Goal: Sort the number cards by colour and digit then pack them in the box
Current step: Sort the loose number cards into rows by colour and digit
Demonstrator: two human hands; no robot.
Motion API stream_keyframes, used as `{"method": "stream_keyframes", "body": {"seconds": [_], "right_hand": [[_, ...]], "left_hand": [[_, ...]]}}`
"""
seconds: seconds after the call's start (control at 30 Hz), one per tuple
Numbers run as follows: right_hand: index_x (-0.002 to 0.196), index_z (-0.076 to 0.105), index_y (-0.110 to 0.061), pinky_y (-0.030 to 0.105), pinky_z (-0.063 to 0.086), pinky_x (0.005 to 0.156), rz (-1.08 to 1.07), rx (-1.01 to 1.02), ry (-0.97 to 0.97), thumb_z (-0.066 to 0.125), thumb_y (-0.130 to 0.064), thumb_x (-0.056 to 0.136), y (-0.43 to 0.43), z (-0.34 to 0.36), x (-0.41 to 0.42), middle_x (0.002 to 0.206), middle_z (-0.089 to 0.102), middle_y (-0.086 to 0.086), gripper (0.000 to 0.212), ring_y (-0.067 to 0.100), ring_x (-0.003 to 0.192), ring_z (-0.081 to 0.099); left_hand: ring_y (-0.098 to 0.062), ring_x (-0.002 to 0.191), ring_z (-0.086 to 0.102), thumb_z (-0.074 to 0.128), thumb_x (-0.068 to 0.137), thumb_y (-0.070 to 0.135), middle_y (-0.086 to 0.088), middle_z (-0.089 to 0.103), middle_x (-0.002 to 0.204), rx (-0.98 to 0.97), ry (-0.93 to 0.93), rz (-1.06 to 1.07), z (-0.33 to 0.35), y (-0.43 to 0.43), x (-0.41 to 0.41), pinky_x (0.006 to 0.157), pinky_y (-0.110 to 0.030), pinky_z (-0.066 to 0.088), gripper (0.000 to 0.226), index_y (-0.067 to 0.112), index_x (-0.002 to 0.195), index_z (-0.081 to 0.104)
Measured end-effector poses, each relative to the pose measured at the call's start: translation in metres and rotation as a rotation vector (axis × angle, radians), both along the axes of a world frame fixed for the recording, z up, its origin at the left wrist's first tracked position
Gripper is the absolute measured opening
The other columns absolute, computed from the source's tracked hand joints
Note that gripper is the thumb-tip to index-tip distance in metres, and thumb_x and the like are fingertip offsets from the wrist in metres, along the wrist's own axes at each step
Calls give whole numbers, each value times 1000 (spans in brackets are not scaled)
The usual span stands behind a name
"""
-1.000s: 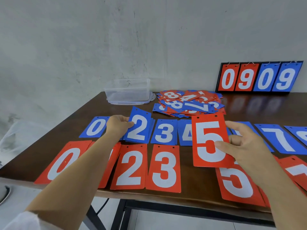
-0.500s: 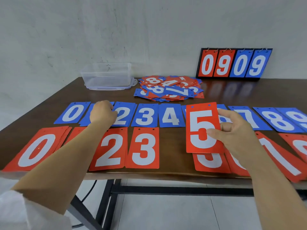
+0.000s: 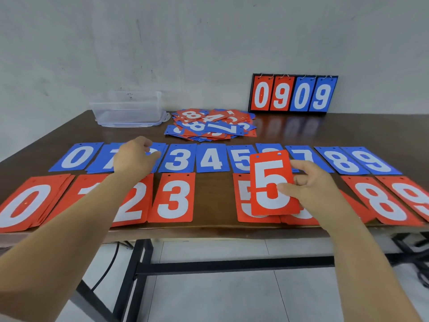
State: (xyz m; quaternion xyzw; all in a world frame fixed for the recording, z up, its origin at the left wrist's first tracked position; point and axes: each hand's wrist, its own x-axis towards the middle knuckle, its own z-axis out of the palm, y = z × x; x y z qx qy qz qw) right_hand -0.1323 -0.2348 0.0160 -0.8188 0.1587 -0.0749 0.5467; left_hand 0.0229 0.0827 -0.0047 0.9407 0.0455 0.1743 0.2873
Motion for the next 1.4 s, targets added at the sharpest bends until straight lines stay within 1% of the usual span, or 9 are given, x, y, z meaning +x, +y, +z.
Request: {"method": "stream_keyframes", "body": {"seconds": [0.2,0.3,0.4,0.47,0.67,0.8,0.93,1.1,1.4], "right_hand": [[135,44,-20,31,58,73,103,-38,17,71,-9,86,16,-8,15,109,68,3,58,18,94,66],[136,39,-22,23,48,64,98,-384,49,71,-15,85,26,-19,22,97,56,-1,60,17,96,59],[133,37,-23,21,40,56,47,-682,66,73,-27,84,32,-25,19,108,57,-1,60,15,93,57],[130,37,-24,23,40,61,24,-758,51,73,-32,84,32,-26,18,116,55,-1,59,13,88,53],[131,38,-26,23,43,63,41,-706,25,72,-30,84,27,-29,20,110,58,-3,58,12,90,56],[135,40,-28,21,41,62,61,-585,-87,70,-27,87,24,-23,31,99,60,-7,57,10,89,56],[133,44,-28,27,45,74,105,-574,-134,67,-33,88,19,-12,53,108,58,-10,51,10,94,55],[130,48,-27,32,49,81,162,-603,-119,65,-34,89,10,-1,94,116,60,-6,46,12,97,56],[125,52,-23,39,54,84,213,-637,-8,65,-38,89,-20,18,204,110,62,-4,41,15,95,60]], "left_hand": [[-23,111,60,66,90,31,-6,64,123,27,-15,-24,2,-13,-12,92,-42,50,44,13,128,55],[-23,110,60,67,89,33,-5,64,122,66,-9,-19,3,-18,-15,92,-43,50,45,14,128,55],[-22,111,59,67,88,37,-3,65,121,116,-9,-10,3,-21,-16,95,-45,49,46,16,128,55],[-22,113,58,68,87,39,-2,65,120,132,-5,-10,2,-23,-16,96,-47,48,47,17,127,56],[-24,113,57,69,86,37,-4,65,119,105,-21,-55,1,-34,-18,96,-47,47,47,15,126,56],[-23,115,56,69,87,36,-3,65,119,81,-41,-104,3,-49,-15,99,-47,44,46,16,127,57],[-22,116,55,67,88,38,0,64,119,113,-36,-132,5,-63,-6,100,-46,42,45,19,128,57],[-19,118,54,64,89,41,3,64,121,194,-37,-134,8,-76,15,102,-42,40,43,22,127,57],[-18,112,57,62,89,45,6,65,118,181,16,-100,13,-79,87,102,-39,37,43,24,126,58]]}}
